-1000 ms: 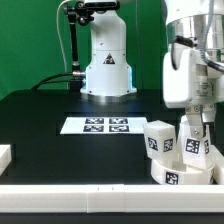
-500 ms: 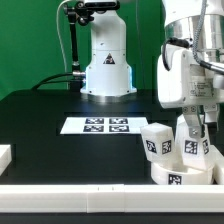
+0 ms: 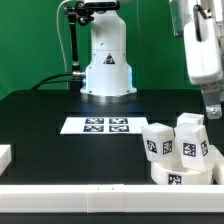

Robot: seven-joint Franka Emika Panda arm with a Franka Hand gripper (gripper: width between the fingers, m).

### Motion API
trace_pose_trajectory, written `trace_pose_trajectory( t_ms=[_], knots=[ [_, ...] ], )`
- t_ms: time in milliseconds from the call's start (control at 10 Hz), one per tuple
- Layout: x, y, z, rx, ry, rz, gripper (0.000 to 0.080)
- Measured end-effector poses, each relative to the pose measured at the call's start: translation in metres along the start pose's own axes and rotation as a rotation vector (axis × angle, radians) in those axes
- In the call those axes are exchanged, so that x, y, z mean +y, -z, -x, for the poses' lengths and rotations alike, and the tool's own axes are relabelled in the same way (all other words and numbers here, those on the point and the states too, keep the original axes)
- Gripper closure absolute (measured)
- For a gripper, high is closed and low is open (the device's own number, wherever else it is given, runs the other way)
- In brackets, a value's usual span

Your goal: Assemble stool

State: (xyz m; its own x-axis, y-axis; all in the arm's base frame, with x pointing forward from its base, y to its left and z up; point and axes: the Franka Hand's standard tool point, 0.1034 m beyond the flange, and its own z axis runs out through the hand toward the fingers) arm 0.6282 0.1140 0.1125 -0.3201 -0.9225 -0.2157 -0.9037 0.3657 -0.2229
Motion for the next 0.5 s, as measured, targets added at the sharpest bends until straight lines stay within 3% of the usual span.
trace_pose_trajectory(
  t_ms=[200, 300, 500],
  knots=[
    [0.0005, -0.0006, -0.0002, 0.005, 0.144, 0.002, 0.0151],
    [0.0026, -0.0018, 0.0012, 0.032, 0.358, 0.01, 0.0151],
    [0.0033, -0.001, 0.0046, 0.05, 0.627, 0.044, 0.0151]
  ],
)
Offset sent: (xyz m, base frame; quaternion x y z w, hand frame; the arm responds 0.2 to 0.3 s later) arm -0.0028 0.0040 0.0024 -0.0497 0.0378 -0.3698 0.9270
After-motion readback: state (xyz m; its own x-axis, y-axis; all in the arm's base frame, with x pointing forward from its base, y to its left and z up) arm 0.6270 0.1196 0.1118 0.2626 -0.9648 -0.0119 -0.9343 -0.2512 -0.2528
